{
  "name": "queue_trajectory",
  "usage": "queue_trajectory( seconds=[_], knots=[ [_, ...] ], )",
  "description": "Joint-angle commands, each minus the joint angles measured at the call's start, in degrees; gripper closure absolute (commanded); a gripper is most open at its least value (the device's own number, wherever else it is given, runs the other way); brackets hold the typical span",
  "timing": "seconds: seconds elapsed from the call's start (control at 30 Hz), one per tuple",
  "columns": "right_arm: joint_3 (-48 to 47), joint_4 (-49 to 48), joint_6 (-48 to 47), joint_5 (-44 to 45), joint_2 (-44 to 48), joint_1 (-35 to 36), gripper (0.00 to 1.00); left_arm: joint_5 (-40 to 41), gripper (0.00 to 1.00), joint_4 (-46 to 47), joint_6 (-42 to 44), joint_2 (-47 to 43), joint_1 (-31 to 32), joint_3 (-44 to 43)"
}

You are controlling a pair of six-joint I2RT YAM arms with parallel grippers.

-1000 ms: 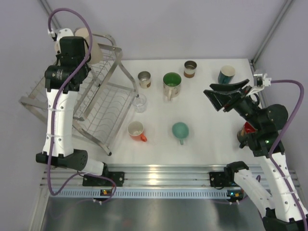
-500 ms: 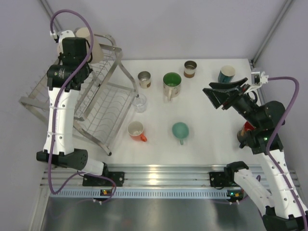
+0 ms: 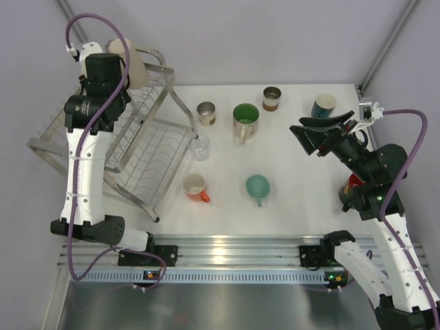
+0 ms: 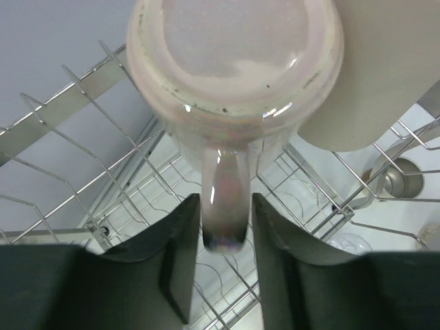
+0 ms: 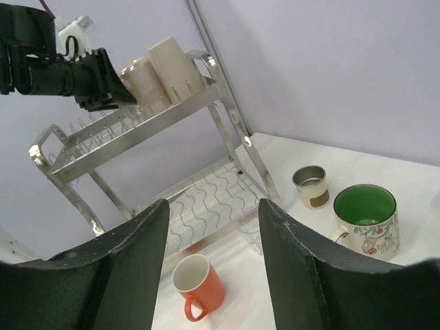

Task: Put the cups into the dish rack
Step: Place the cup upside down on the dish rack

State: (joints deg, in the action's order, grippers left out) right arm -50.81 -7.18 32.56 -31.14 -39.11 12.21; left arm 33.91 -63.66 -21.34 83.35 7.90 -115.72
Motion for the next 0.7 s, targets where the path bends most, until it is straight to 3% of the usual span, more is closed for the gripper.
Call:
queue_trajectory(
  seconds=[0.0, 0.27, 0.67],
  knots=[
    [-1.8, -1.1, -0.6, 0.5, 0.6, -0.4, 0.44, 1.9, 0.56, 4.0, -0.5, -3.1, -0.3, -2.5],
    [-1.4, -1.0, -0.5, 0.7, 0.9, -0.4, 0.44, 0.9, 0.52, 4.0, 0.1, -3.8, -0.3, -3.3],
    [-1.0, -0.6, -1.0, 1.2, 1.1, -0.4, 0.44, -0.5, 0.56, 4.2, 1.1, -2.2, -0.3, -2.8]
  ],
)
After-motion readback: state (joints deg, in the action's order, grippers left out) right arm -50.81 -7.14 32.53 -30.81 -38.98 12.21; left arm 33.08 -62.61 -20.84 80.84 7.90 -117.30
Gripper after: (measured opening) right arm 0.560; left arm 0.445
